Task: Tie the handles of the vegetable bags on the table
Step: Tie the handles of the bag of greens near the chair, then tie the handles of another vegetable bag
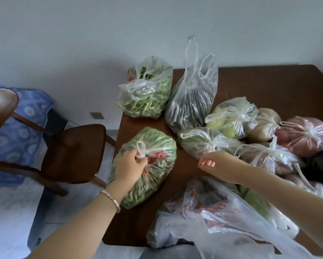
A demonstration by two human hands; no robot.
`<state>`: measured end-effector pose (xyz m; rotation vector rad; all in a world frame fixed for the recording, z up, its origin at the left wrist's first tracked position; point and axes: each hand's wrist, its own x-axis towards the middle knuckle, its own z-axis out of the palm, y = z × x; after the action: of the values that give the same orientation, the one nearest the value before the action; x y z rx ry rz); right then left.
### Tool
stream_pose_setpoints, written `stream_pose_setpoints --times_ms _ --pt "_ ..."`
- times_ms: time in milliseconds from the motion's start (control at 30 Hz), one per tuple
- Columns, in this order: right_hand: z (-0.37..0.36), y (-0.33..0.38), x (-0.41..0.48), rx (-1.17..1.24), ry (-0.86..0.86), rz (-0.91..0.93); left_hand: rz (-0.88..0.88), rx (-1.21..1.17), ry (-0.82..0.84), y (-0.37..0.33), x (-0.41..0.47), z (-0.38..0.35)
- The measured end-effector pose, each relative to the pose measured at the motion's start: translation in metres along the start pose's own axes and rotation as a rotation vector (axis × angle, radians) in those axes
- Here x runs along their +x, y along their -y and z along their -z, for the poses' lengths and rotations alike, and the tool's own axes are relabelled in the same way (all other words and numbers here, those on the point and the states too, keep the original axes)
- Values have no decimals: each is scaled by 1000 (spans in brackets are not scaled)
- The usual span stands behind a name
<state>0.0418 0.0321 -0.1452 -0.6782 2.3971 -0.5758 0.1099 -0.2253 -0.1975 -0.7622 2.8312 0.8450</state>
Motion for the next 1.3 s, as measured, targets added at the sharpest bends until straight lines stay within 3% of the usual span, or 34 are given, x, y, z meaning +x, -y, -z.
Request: stream_pose_setpoints --times_ms 133,200,300,367,433,533,633,733,800,867,933,1033,1167,1300 --pt "12 7 -18 41 226 24 75 353 119 -11 -5 -2" --pt "17 12 -30 65 427 36 -102 456 166 -31 -19 0" --pt "8 15 -45 -148 621 64 -431 290 309 -60 -40 4" --pt "-9 17 -51 -407 558 151 -476 133 459 -70 -49 7" --pt "-24 19 -47 -529 366 243 -444 28 542 -73 -55 9" --pt "-25 18 -30 -377 131 94 -364 -106 559 -79 -60 10" --pt "-22 10 -10 -164 125 -70 -297 -368 669 -82 -67 16" --pt "-22 7 -2 -85 101 -107 -396 -252 768 -83 -73 17" --pt "-15 8 0 -66 45 -117 -494 -93 759 -82 -75 15" --pt "-5 6 4 -18 -11 -116 -570 -79 711 -83 -74 8" --pt "6 5 7 70 -86 -98 -543 -122 503 -85 -70 -2" --pt "18 1 16 215 -153 -75 -387 -162 173 -90 -55 -16" --pt "16 -18 13 643 -18 -111 -162 -507 69 -89 -39 -17" --pt "2 -40 -24 431 107 113 71 -598 -26 -70 -26 -16"
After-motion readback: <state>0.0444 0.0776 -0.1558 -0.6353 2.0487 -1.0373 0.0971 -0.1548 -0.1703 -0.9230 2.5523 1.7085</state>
